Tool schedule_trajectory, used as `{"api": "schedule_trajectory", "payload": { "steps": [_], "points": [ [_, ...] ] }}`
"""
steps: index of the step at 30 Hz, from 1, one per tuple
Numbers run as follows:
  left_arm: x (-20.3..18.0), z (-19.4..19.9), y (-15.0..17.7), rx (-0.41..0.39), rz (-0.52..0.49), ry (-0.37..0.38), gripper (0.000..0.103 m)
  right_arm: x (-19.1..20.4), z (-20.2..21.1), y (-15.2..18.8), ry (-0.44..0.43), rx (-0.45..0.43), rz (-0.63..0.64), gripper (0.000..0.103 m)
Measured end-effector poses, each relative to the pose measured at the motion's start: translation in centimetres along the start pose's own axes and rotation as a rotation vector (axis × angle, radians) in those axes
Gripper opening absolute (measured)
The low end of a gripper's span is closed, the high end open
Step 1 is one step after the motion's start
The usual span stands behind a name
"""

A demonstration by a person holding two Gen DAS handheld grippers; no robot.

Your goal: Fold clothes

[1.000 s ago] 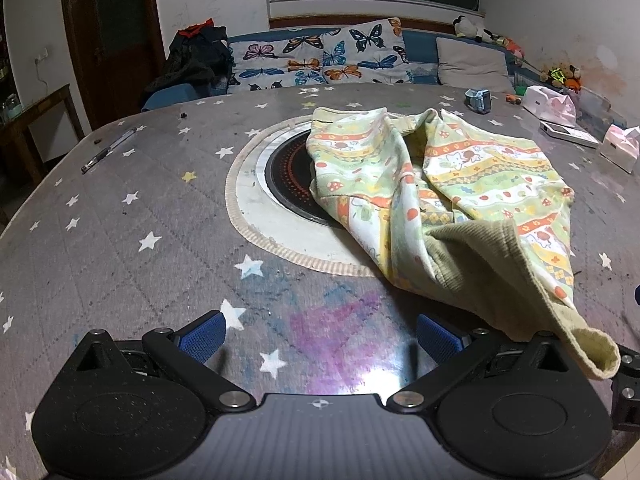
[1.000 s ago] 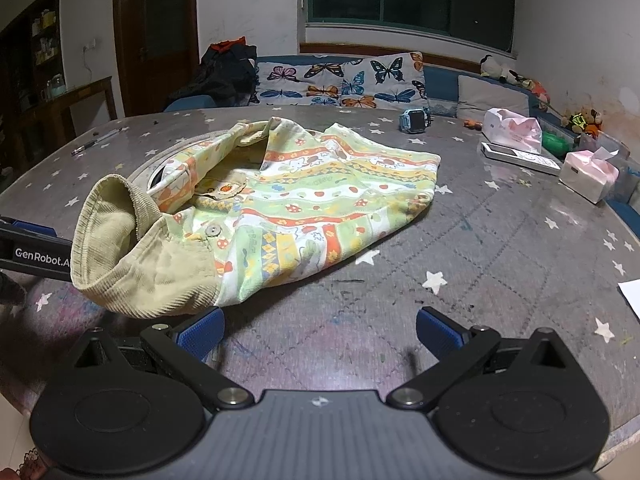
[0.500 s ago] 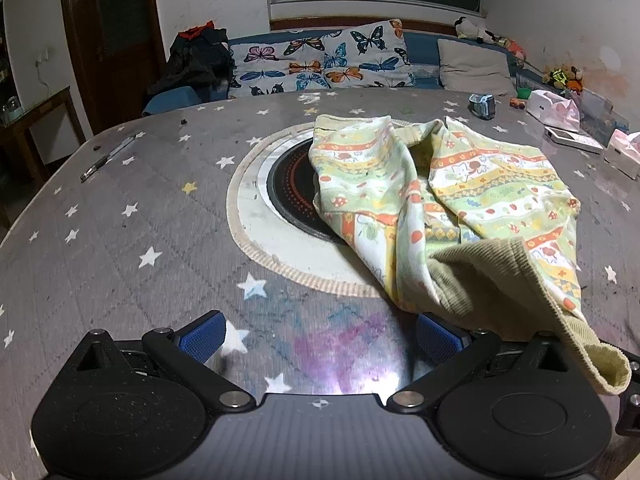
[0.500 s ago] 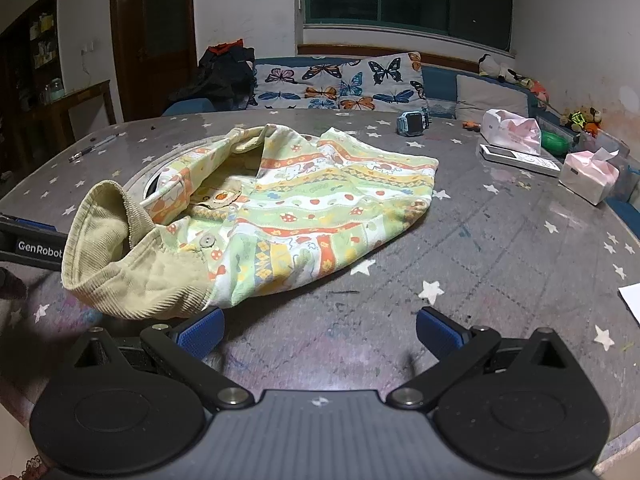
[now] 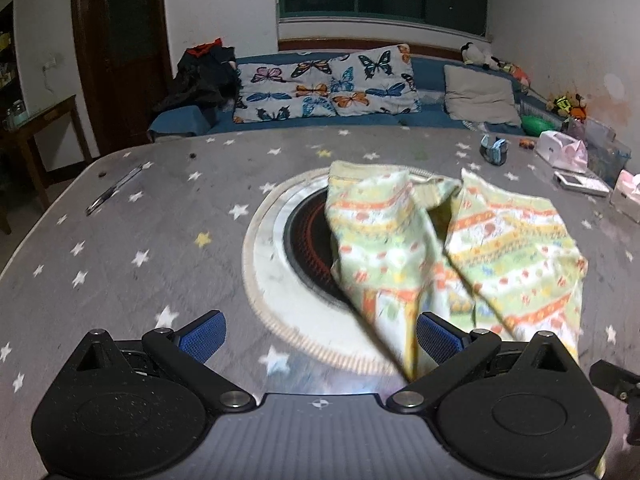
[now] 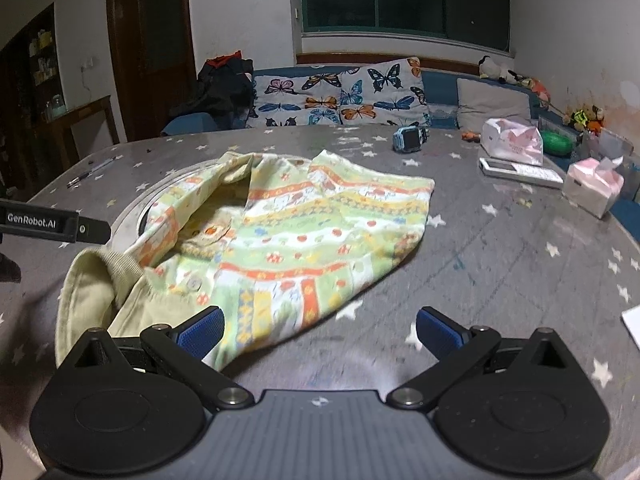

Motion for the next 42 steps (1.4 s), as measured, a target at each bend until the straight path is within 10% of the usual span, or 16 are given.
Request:
{"api": "schedule_trajectory", "payload": {
  "steps": [15, 21, 27, 35, 42],
  "points": [
    [-3.9, -6.7, -6.0, 0.028, -0.131, 0.121, 0.098, 0.3, -5.7, -6.9, -0.039, -0.040, 0.059, 0.095],
    [-3.9, -11.1, -5.8, 0.113, -0.177, 0.115, 0.069, 0.9, -8.2, -9.8, -0.070, -0.044, 0.089, 0.087],
    [-2.3, -12.3, -5.1, 0.148, -0.118, 0.142, 0.014, 3.5, -11.3, -11.1, -0.145, -0.026, 0.136, 0.082],
    [-1.4, -12.0, -5.4, 0.140, -0.102, 0.141, 0.016, 7.5, -16.2, -11.9, -0.205, 0.013, 0.210, 0.069],
    [-2.3, -12.9, -6.0, 0.133, -0.138, 0.147, 0.026, 6.5, -18.5, -11.7, -0.193, 0.063, 0.118, 0.018]
  ]
}}
Point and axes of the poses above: each gripper's, at about its wrist camera, not at the fingertips, and z roughly against the way its jaws point, x to its left, y to its underside, the point moved 4 cm from there along -z, roughly the way its jaws point, and after that the axes turned 10 degrees about y, right-handed, at the moved point
